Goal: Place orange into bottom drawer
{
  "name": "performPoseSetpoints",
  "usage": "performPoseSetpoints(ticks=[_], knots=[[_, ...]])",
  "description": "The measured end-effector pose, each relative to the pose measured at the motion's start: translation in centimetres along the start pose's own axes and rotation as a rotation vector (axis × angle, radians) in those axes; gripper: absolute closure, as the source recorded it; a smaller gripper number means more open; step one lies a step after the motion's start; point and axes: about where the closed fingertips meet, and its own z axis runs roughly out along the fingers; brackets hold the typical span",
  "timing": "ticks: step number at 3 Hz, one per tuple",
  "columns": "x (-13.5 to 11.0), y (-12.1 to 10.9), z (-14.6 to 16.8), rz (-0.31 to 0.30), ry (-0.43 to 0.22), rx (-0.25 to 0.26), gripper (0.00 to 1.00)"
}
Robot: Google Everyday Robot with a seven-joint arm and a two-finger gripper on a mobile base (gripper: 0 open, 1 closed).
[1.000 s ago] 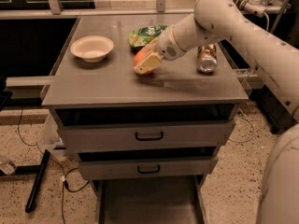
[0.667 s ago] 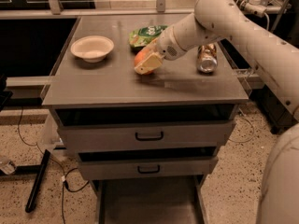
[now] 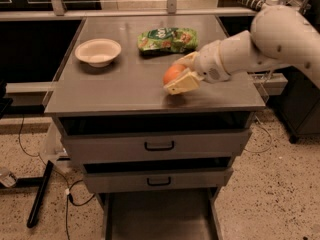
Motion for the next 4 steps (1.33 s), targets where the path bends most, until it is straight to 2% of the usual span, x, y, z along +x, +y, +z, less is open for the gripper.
performPoseSetpoints(ticks=[2, 3, 4], knots=[[2.5, 8.0, -7.5, 0.008, -0.033, 0.068, 1.0], [4.6, 12.1, -9.6, 0.038, -0.013, 0.079, 1.0], [6.6, 15.4, -9.7, 0.085, -0.006, 0.064, 1.0]])
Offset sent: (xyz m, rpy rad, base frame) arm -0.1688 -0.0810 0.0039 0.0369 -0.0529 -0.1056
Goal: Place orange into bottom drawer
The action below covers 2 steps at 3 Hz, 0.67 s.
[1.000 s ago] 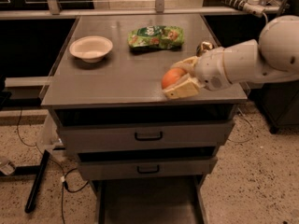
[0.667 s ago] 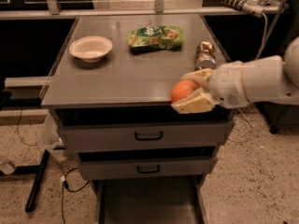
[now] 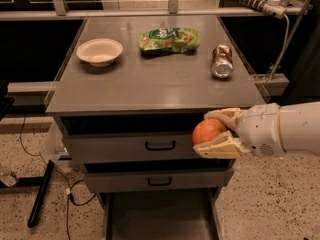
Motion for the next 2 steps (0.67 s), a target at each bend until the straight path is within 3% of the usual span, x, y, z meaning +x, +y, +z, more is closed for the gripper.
performPoseSetpoints(ticks=[1, 2], knots=[[-0.2, -0.1, 0.3, -0.01, 0.002, -0.002, 1.0], [3.2, 0.2, 4.1, 0.01, 0.01, -0.047, 1.0]])
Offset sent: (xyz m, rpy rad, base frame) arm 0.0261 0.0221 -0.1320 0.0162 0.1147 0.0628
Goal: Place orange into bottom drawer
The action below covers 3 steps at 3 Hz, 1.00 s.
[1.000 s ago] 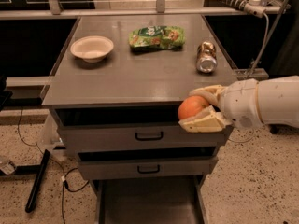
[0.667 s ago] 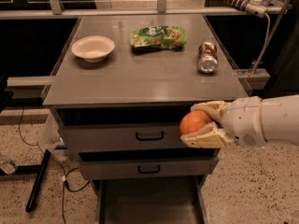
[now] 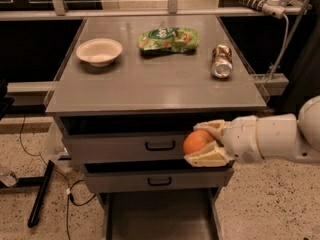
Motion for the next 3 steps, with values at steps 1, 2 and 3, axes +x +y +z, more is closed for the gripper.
performPoseSetpoints(ticks=[1, 2, 3], knots=[[6.1, 1.0, 4.6, 0.061, -0.014, -0.038, 1.0], [11.6, 1.6, 8.0, 0.076, -0.03, -0.025, 1.0], [16.3, 1.8, 10.1, 0.092, -0.023, 0.0, 1.0]])
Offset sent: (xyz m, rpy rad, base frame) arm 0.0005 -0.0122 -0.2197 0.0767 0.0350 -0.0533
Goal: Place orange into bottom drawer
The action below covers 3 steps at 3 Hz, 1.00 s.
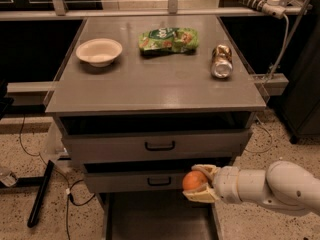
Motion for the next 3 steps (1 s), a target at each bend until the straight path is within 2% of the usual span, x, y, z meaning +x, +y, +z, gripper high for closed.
performPoseSetpoints(ticks=[1, 2, 3], knots=[[3.2, -1.1, 0.8, 0.059, 0.044, 0.023, 1.0], [3.2, -1.1, 0.8, 0.059, 0.044, 0.023, 1.0], [4.8, -1.5, 2.4, 0.084, 0.074, 0.017, 1.0]])
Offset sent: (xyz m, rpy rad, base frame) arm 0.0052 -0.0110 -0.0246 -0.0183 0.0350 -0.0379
